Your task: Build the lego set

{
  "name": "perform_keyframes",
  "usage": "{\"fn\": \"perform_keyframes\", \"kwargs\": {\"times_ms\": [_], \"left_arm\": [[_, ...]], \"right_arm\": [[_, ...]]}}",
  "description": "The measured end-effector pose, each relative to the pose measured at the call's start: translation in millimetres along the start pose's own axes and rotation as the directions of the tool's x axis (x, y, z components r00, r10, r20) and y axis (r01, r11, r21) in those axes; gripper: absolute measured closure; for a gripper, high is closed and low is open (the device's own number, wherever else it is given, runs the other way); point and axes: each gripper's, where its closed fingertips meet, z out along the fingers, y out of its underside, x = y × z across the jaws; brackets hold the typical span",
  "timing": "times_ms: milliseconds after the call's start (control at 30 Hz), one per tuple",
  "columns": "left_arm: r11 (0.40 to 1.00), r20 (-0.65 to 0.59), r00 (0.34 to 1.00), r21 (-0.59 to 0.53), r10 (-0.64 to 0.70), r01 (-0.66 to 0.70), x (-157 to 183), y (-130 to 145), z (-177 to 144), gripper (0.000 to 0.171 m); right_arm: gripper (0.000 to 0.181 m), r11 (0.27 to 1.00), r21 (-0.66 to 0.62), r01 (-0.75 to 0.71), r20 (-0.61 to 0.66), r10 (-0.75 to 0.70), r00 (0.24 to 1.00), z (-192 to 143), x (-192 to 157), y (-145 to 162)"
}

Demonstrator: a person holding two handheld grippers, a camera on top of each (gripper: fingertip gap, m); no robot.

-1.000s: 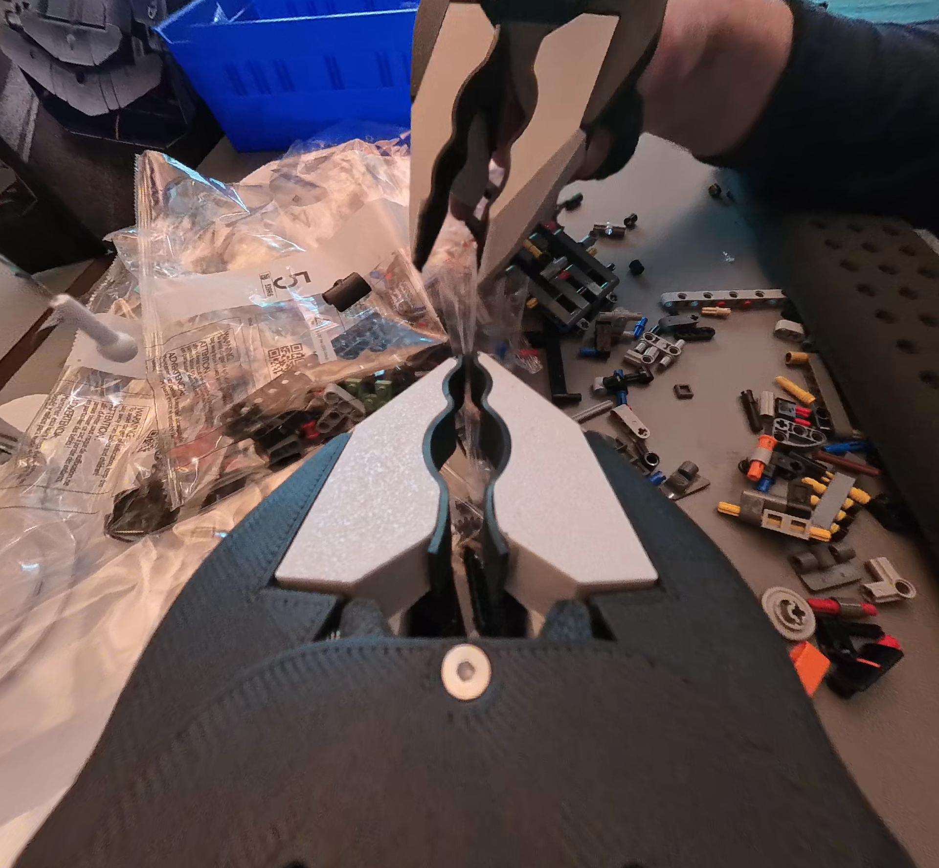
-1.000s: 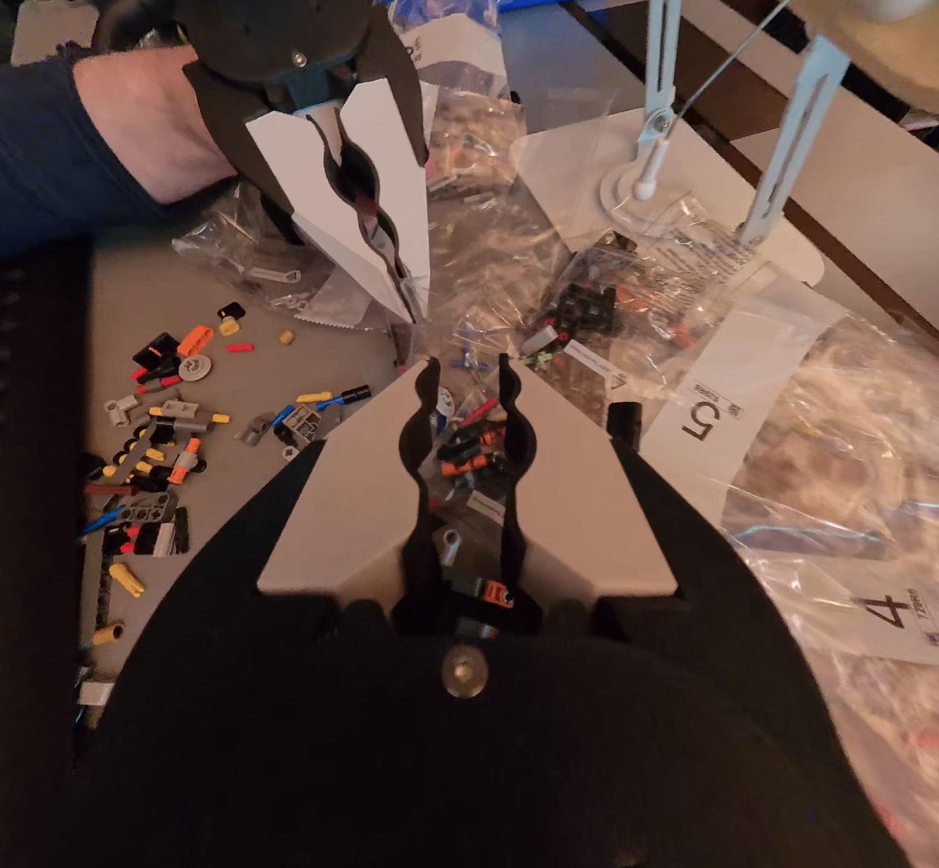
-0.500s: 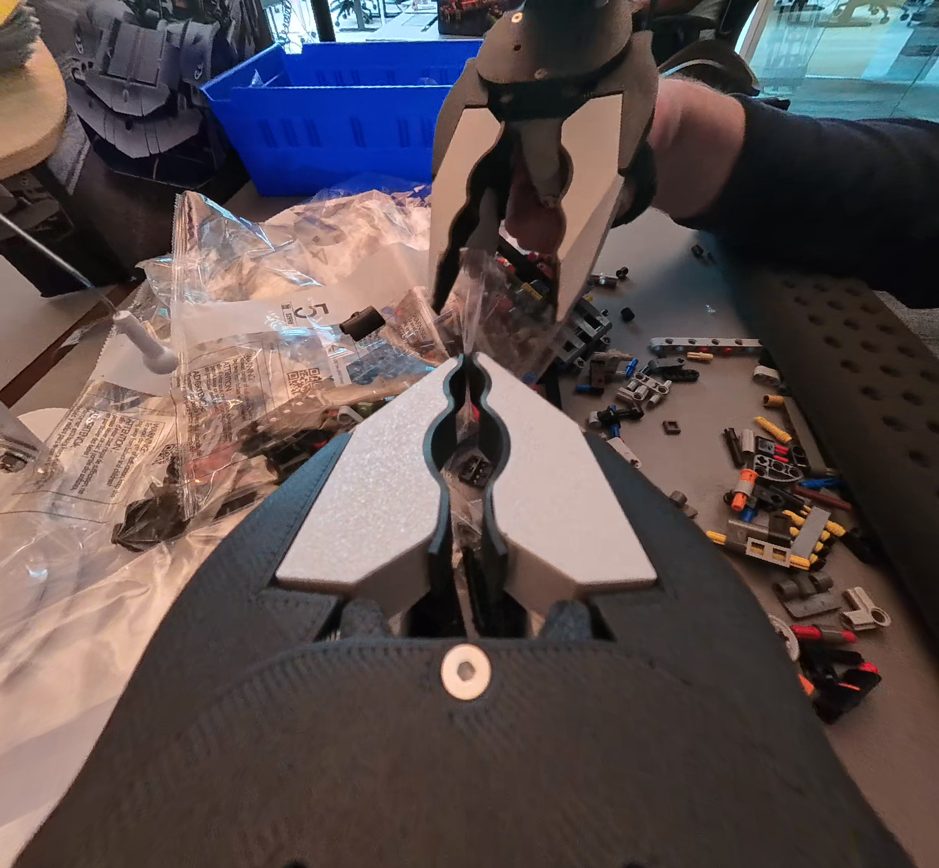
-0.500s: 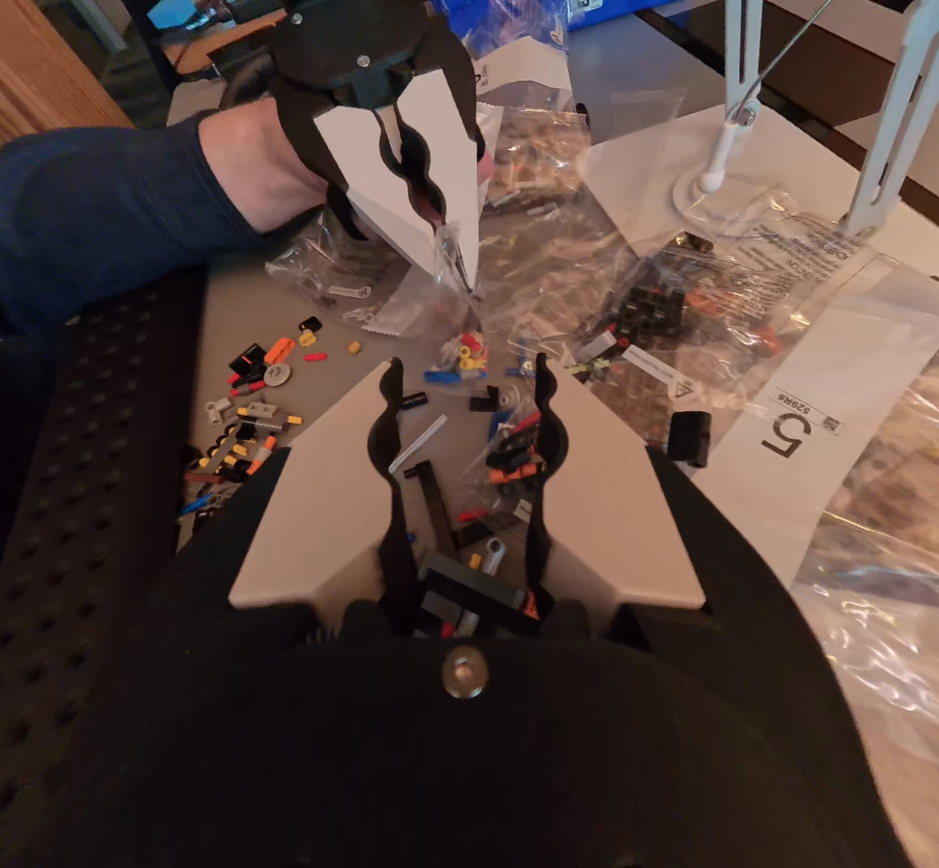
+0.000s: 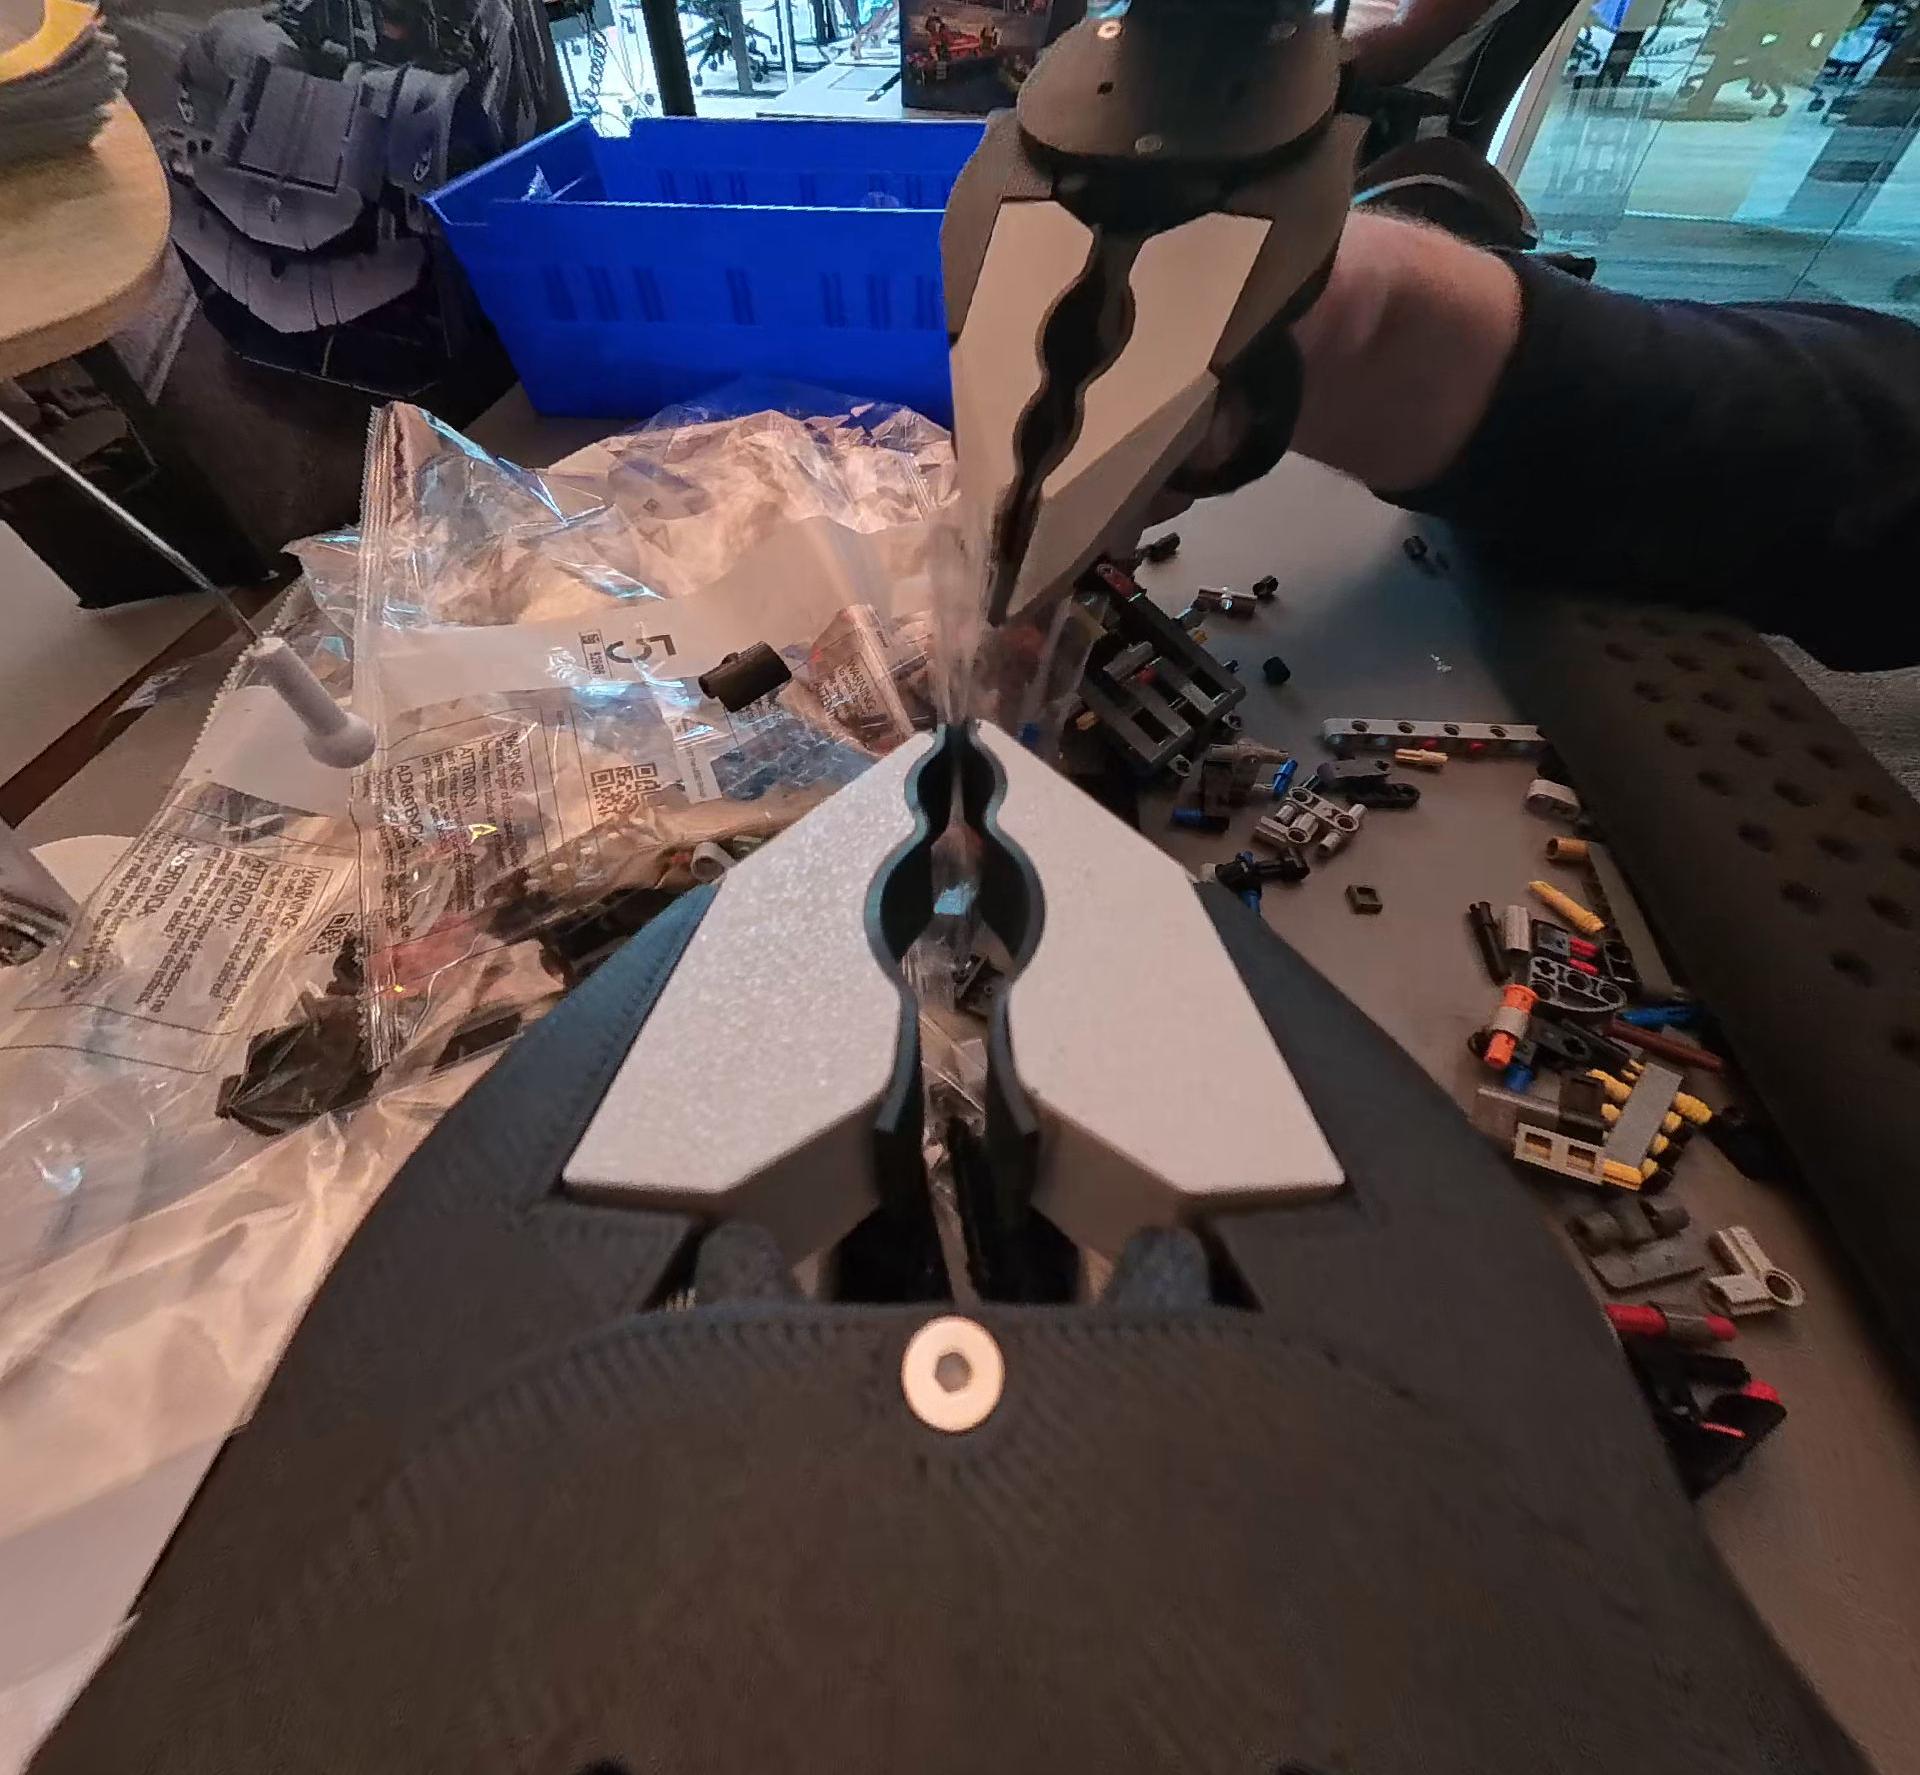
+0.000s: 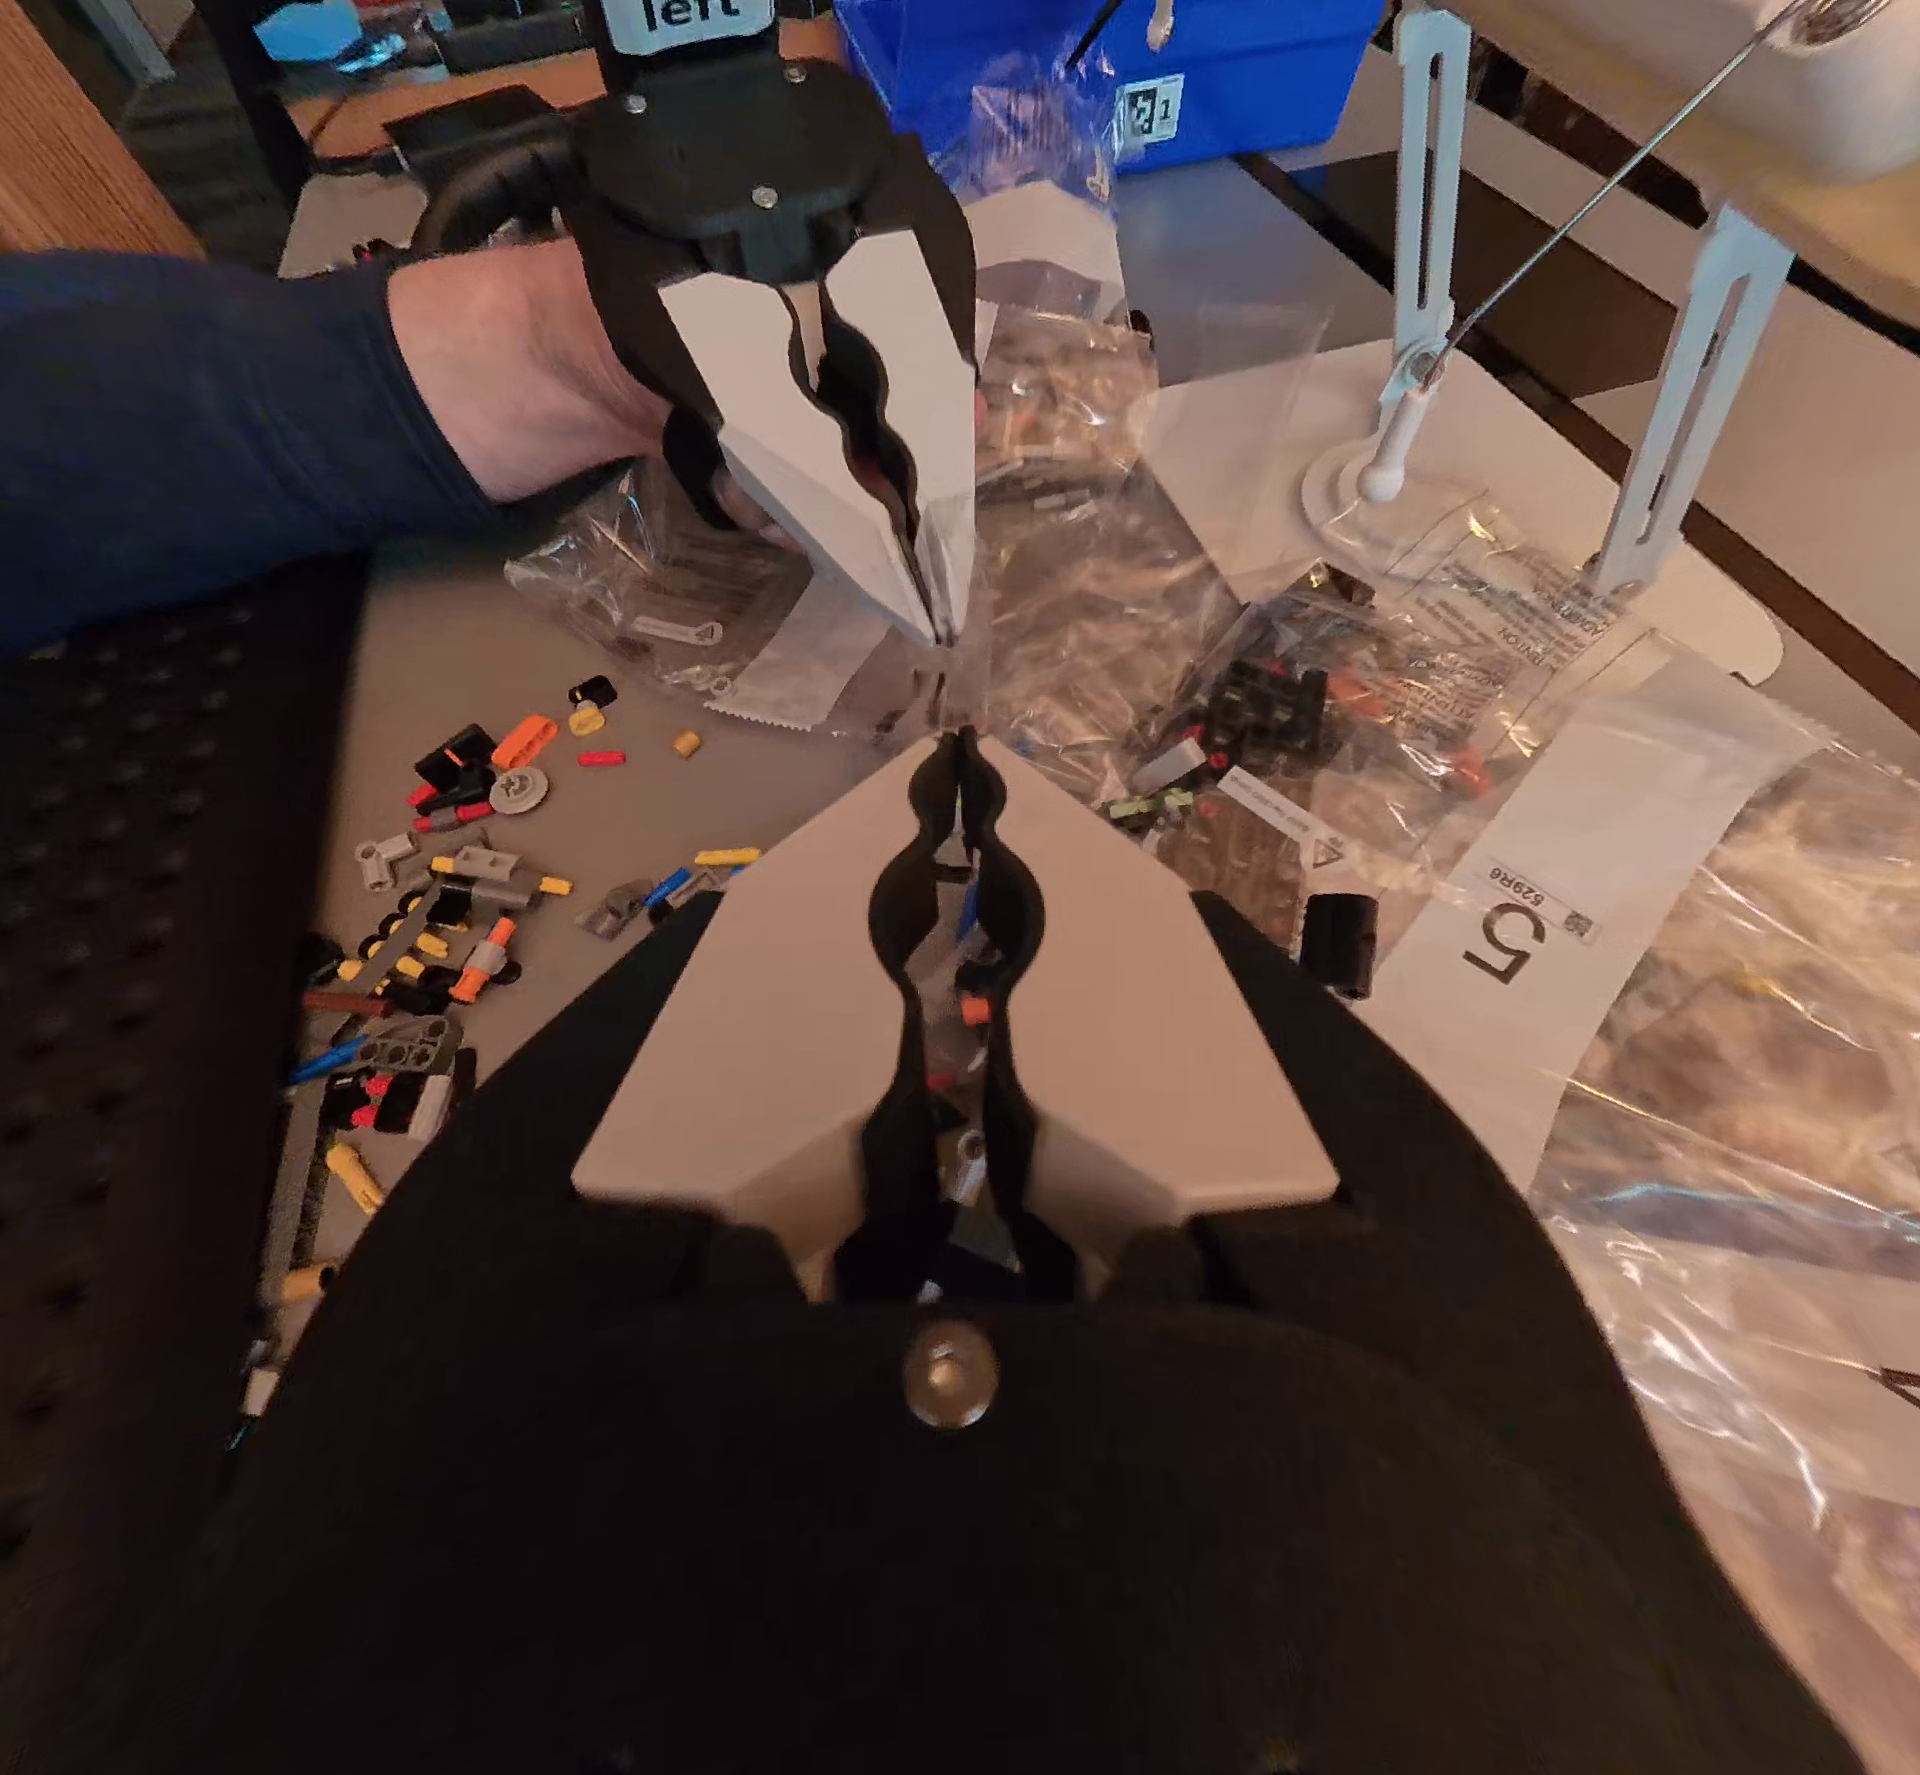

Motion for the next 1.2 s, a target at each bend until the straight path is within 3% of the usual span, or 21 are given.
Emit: {"fn": "perform_keyframes", "kwargs": {"times_ms": [67,233,333,600,700,733,967,1200], "left_arm": [[1.000,0.002,1.000,0.007,0.001,-0.001,0,-1,0,0.171],[0.999,0.007,1.000,0.050,-0.015,0.015,-2,-9,-5,0.171],[0.998,0.007,1.000,0.059,-0.020,0.020,-3,-10,-5,0.171],[0.997,0.009,1.000,0.077,-0.028,0.027,-4,-14,-6,0.171],[0.996,0.000,0.999,0.081,-0.032,0.032,-2,-14,-6,0.171],[0.996,-0.003,0.999,0.079,-0.032,0.032,-2,-14,-5,0.171],[1.000,-0.005,1.000,-0.024,-0.001,0.001,1,5,1,0.165],[0.994,-0.002,0.999,-0.099,0.045,-0.045,4,16,7,0.171]], "right_arm": [[0.179,1.000,-0.014,0.011,-0.010,-0.012,1.000,-1,1,2],[0.142,0.999,-0.007,-0.036,0.012,0.036,0.999,-6,3,2],[0.133,0.999,-0.053,-0.008,0.055,0.011,0.998,2,-8,10],[0.144,0.999,-0.044,-0.003,0.071,0.006,0.997,6,-9,11],[0.178,0.998,-0.052,0.046,-0.015,-0.047,0.999,8,-1,10],[0.181,0.997,-0.047,0.058,-0.034,-0.059,0.998,6,2,9],[0.181,0.995,-0.038,0.094,-0.034,-0.095,0.995,-4,-1,2],[0.181,0.995,-0.036,0.090,-0.031,-0.091,0.995,2,-3,2]]}}
